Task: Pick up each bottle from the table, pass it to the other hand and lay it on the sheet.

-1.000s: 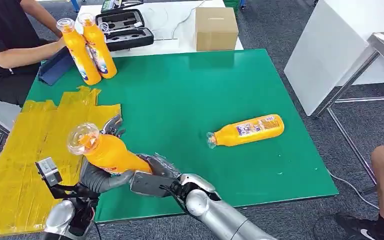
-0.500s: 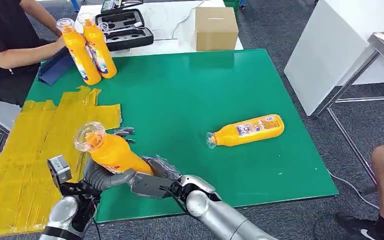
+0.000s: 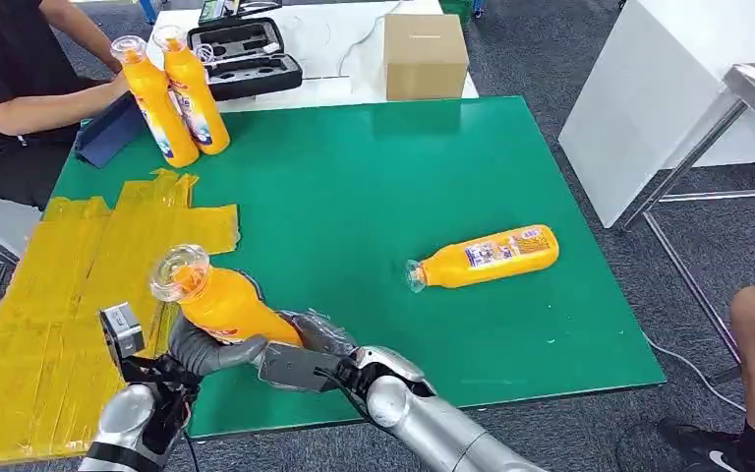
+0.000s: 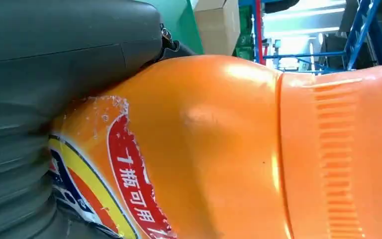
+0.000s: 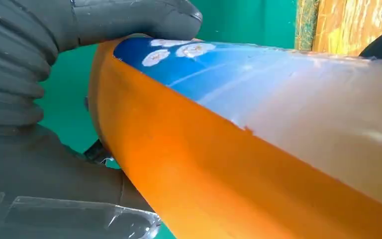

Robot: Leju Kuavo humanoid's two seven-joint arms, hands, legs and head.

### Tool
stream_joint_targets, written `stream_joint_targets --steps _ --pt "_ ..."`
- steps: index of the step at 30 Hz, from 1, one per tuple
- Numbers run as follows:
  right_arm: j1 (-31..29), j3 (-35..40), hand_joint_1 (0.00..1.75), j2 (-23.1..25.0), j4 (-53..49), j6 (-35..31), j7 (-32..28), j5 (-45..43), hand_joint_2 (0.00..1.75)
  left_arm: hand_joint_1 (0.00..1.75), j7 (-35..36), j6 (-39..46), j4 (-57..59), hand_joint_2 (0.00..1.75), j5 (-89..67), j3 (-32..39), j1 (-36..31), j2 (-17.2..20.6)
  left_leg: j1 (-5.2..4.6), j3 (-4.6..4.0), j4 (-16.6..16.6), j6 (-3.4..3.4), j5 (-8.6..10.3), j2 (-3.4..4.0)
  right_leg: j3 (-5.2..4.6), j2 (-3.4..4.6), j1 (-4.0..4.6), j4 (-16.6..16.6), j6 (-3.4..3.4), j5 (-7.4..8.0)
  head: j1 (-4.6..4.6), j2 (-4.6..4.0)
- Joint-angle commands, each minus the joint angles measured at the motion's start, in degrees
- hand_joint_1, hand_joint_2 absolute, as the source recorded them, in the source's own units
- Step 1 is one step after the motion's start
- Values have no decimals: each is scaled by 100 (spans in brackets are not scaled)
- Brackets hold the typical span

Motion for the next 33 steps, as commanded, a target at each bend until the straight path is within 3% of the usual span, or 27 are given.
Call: stream_joint_targets --steps 1,2,3,4,7,13,14,21,25,29,33 --pt "-115 356 175 -98 221 -290 61 207 175 175 27 -98 279 175 41 -222 -300 57 3 10 -3 -3 0 -9 14 -14 4 -4 -5 -3 0 0" --pt "-103 265 162 -161 132 -464 111 303 175 175 28 -99 208 175 42 -178 -251 89 3 20 -2 -5 -5 -12 25 -20 5 -2 -8 -8 -2 0" --pt "-61 74 12 -248 -37 -539 141 316 175 175 41 -64 101 175 27 -94 -168 117 2 14 -3 -4 -2 -11 18 -17 3 -3 -7 -5 0 0" --pt "-41 -68 0 -331 -178 -613 158 337 175 175 51 -17 33 175 -14 -32 -121 150 4 24 -2 -5 -6 -10 28 -20 6 -3 -9 -8 0 0" --pt "37 -521 0 -533 -597 -527 208 314 175 175 44 81 -100 175 -163 175 -36 204 1 8 -1 -2 -1 -8 12 -13 2 -2 -4 -3 0 0" --pt "80 -552 0 -475 -588 -482 219 367 175 175 46 66 -71 175 -180 174 -56 170 0 12 -4 -3 -1 -3 17 -8 2 -3 -6 -2 2 0" --pt "77 -640 0 -494 -615 -586 224 347 0 175 -15 281 -97 175 -445 179 -68 194 -1 8 -4 -2 0 -5 13 -8 1 -3 -4 -1 0 0" --pt "544 -1773 0 -1323 -2522 -554 427 418 0 175 278 2027 -332 175 -3387 751 -360 423 5 7 8 -3 -4 -25 18 -31 7 4 -7 -9 0 0" --pt "879 -2326 0 -1582 -3349 -365 465 527 0 175 1000 3379 -176 175 -6660 767 -538 678 1 -1 4 -2 3 -42 14 -47 2 4 -5 -10 -2 0" --pt "1051 -2585 0 -1797 -3788 -186 526 477 0 175 1531 3545 378 175 -8278 817 -871 885 -1 0 3 -1 3 -33 12 -33 0 2 -3 -5 2 0" --pt "967 -2527 0 -1877 -3777 -41 550 500 0 175 2093 3625 2042 175 -9420 389 -1785 1099 -4 3 -3 -3 9 -39 10 -42 -2 0 -3 -3 2 0"
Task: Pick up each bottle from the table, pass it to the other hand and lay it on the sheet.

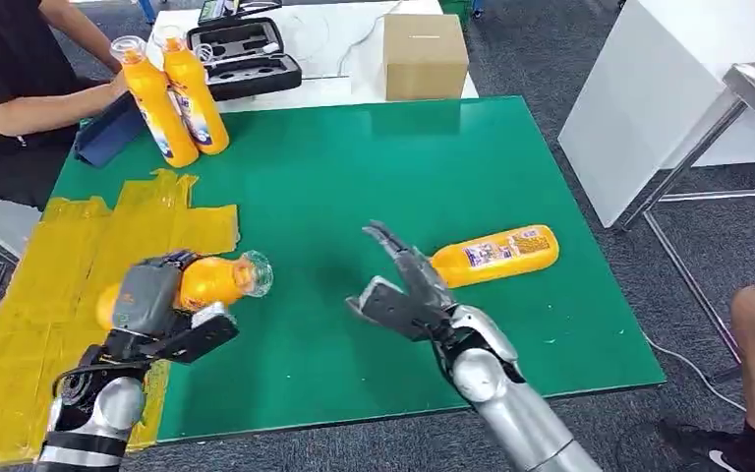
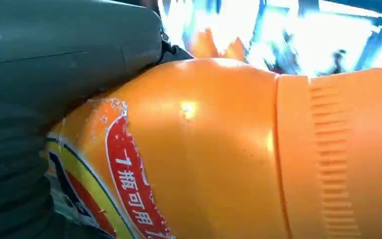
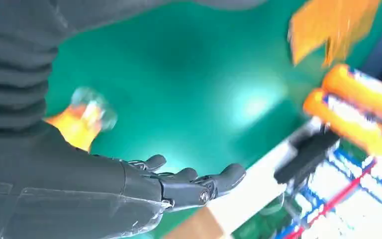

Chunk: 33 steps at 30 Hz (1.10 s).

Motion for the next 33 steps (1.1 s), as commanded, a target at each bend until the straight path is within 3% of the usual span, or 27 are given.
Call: stream_joint_targets --steps 1,6,20,28,29,30,31,32,33 --pt "161 -524 0 -644 -1063 319 85 -12 0 175 958 227 2697 175 -2186 -337 -1704 548 0 11 -4 -6 8 -41 22 -49 2 3 -10 -9 2 0" --pt "128 -351 0 -633 -1094 344 155 25 0 175 1131 284 3534 175 -2494 -420 -2094 422 2 15 -3 -6 7 -25 20 -37 3 2 -12 -3 2 0" --pt "132 -357 0 -643 -1076 348 150 22 0 175 1089 147 3772 175 -2549 -488 -2149 390 3 9 -1 -7 7 -2 13 -13 5 1 -22 9 2 0" --pt "-29 -372 0 -593 -819 392 118 -31 0 175 126 -506 4881 175 -1714 -607 -2461 374 3 18 -1 -7 5 -5 24 -19 5 0 -23 6 2 0" --pt "-82 -352 0 -576 -764 399 109 -35 0 147 20 -573 4933 175 -1622 -615 -2482 406 3 12 -1 -6 6 3 15 -9 4 0 -22 9 2 0" --pt "-140 -323 0 -573 -704 414 96 -43 0 0 -101 -618 4957 175 -1543 -669 -2493 449 3 12 0 -7 5 6 15 -5 4 1 -21 10 2 0" --pt "-199 -292 0 -583 -643 433 82 -60 0 0 -193 -625 4966 175 -1451 -701 -2495 481 3 17 0 -8 4 5 21 -8 5 2 -23 8 0 0" --pt "-243 -283 0 -574 -590 440 73 -90 0 0 -280 -713 4974 0 -1271 -672 -2500 489 1 21 -4 -7 5 7 25 -3 2 1 -23 10 2 0" --pt "-295 -277 0 -571 -519 452 68 -117 0 0 -478 -727 4903 0 -1138 -689 -2464 525 2 29 -2 -9 2 7 33 -3 4 1 -26 7 2 0"
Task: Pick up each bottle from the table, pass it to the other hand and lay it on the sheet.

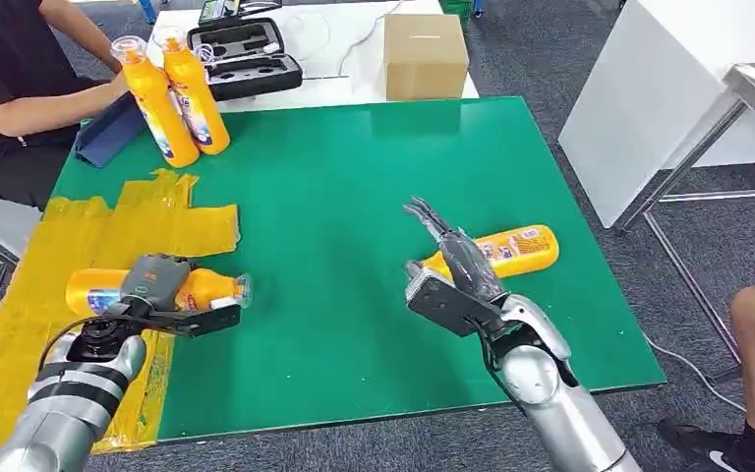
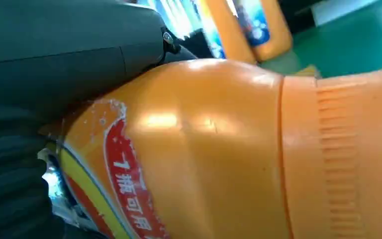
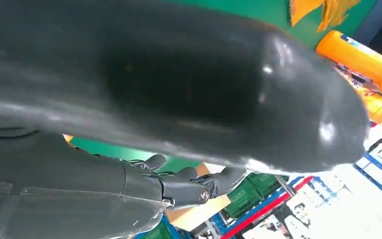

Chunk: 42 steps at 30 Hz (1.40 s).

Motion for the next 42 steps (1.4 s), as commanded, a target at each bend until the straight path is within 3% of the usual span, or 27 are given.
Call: stream_joint_targets --steps 1,5,14,21,23,25,28,29,34,42 --pt "-553 145 0 -25 697 104 -62 -147 0 0 -904 -399 934 0 812 -289 -376 177 1 24 -2 -5 -5 13 21 6 3 -1 -8 0 0 0" --pt "-716 165 0 -97 882 177 -133 -344 0 0 -1342 -709 315 0 1321 -542 -126 447 0 21 -3 -4 -4 23 14 15 2 -2 -7 3 -2 0" --pt "-817 245 0 -126 974 188 -161 -415 0 0 -1385 -904 -39 0 1958 -824 -58 617 2 26 -2 -4 0 15 24 9 4 0 -8 -1 -2 0" --pt "-945 291 0 -183 1104 205 -201 -531 0 0 -1595 -880 -713 0 2837 -418 221 704 2 19 -1 -3 2 13 17 6 3 0 -6 0 0 0" --pt "-917 285 0 -211 1069 199 -200 -540 0 0 -1570 -621 -1052 0 3134 -55 380 524 3 20 2 -3 -1 16 18 8 5 1 -7 -2 -2 0" --pt "-779 287 0 -282 922 60 -137 -342 0 0 -1389 -44 -1746 0 3487 634 692 69 2 10 -1 -1 5 5 10 0 3 -1 -4 0 0 0" --pt "-401 230 0 -490 525 -346 106 461 0 0 -1380 -183 -2709 0 4669 1480 1083 -480 3 8 -2 1 6 -10 12 -15 4 -5 -2 -3 0 0" --pt "-323 185 0 -583 467 -403 166 632 175 0 -1397 -282 -2867 0 4896 1577 1159 -471 2 20 -1 0 0 -11 24 -20 3 -5 -4 -9 -2 0" --pt "30 -366 0 -1113 455 -429 312 1150 175 0 -1711 -384 -3242 0 5754 2052 1423 -591 -1 9 0 2 0 -3 11 -9 1 -6 -3 -4 -2 0" --pt "900 -991 0 -1820 350 -344 459 1990 175 0 -1882 -438 -3607 0 6366 2042 1676 -714 0 7 -2 2 1 -21 13 -25 3 -11 -3 -6 0 0"
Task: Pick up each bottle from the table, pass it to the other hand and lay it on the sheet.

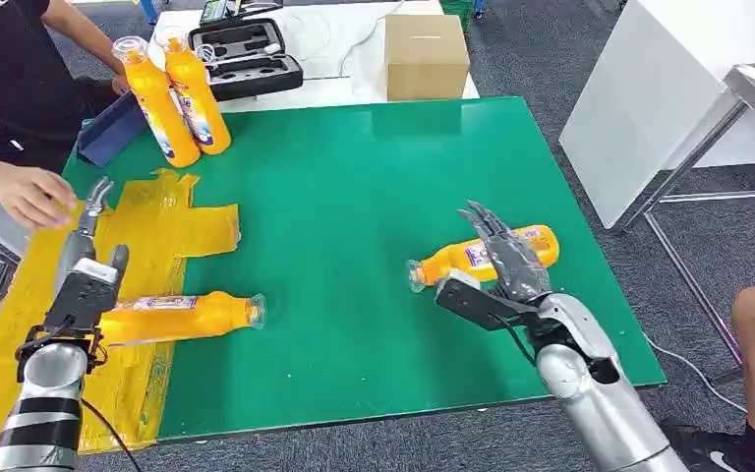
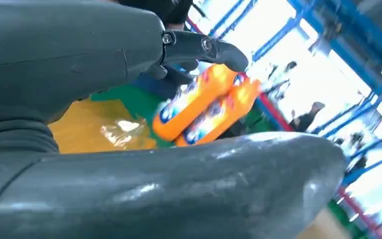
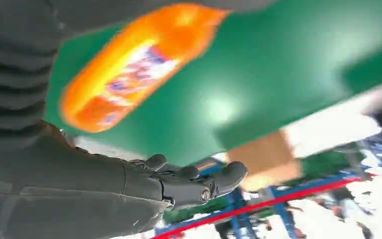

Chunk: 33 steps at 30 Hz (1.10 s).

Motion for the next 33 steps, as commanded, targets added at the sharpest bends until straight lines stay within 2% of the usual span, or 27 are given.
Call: stream_joint_targets --steps 1,8,16,24,29,33 --pt "754 -625 0 -783 -70 78 131 677 175 0 -51 -160 -526 0 477 401 243 -408 -1 7 -3 -1 -1 -15 13 -20 0 -3 -2 -5 -2 0" --pt "928 -1071 0 -931 131 188 267 848 175 0 105 -797 -681 0 1280 192 397 -327 0 17 -3 -4 -6 -8 21 -19 2 -2 -7 -7 -4 0" --pt "774 -1122 0 -866 400 133 357 961 175 0 103 -887 -788 0 1404 83 447 -318 1 12 -4 -3 -4 4 15 -7 3 -5 -5 -2 0 0" --pt "-660 -969 0 -642 2364 -64 356 1459 175 0 174 -939 -1040 0 1460 -498 450 -263 3 15 -2 -2 -4 17 18 6 5 -6 -5 4 -2 0" --pt "-1451 -672 0 -428 3177 -54 299 1573 175 0 200 -956 -987 0 1545 -493 359 -187 2 26 0 -5 -6 54 17 38 5 -2 -9 12 -2 0" --pt "-2025 -346 0 -217 3827 -40 311 1696 175 0 183 -1034 -918 0 1632 -484 292 -172 4 24 -3 -5 -3 39 22 24 7 -5 -5 11 0 0"
